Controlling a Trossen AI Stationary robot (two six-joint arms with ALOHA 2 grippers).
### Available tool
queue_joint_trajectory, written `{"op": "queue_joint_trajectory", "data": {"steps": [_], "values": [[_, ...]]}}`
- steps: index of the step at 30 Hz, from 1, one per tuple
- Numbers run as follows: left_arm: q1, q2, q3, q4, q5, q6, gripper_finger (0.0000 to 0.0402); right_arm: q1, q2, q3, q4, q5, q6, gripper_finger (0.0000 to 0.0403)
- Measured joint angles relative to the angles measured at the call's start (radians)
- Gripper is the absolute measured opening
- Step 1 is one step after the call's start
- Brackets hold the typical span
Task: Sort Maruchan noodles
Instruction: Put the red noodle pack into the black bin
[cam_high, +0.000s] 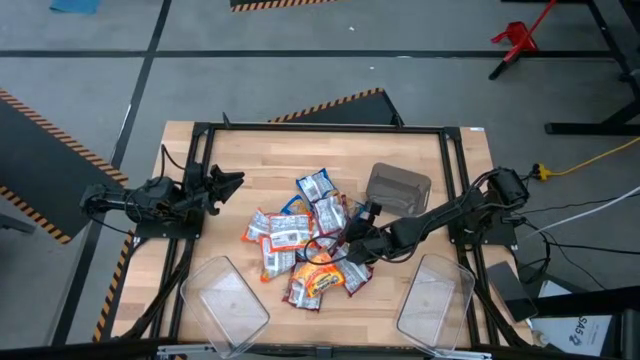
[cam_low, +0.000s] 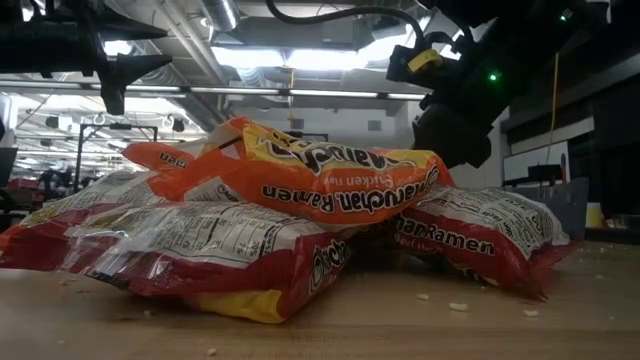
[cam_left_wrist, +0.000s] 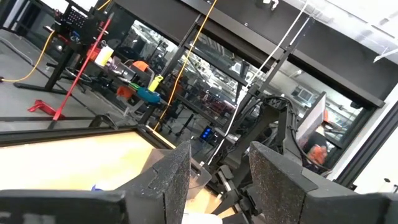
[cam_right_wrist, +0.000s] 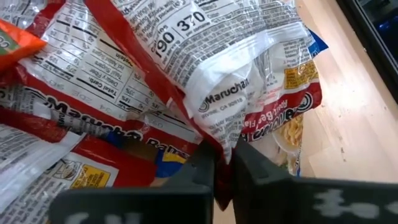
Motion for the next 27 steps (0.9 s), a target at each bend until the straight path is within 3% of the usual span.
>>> {"op": "queue_joint_trajectory", "data": {"steps": [5,17,27], "values": [[0.0,0.0,0.0,0.0,0.0,0.0,0.0158,0.0,-0.01,0.073,-0.077,-0.009,0.011,0.0004],[0.0,0.0,0.0,-0.003,-0.002,0.0,0.0158,-0.014,-0.027,0.39,-0.541,0.109,0.016,0.0001],[0.0,0.0,0.0,-0.006,-0.002,0.0,0.0158,-0.044,-0.144,0.537,-0.919,0.244,0.181,0.0]]}}
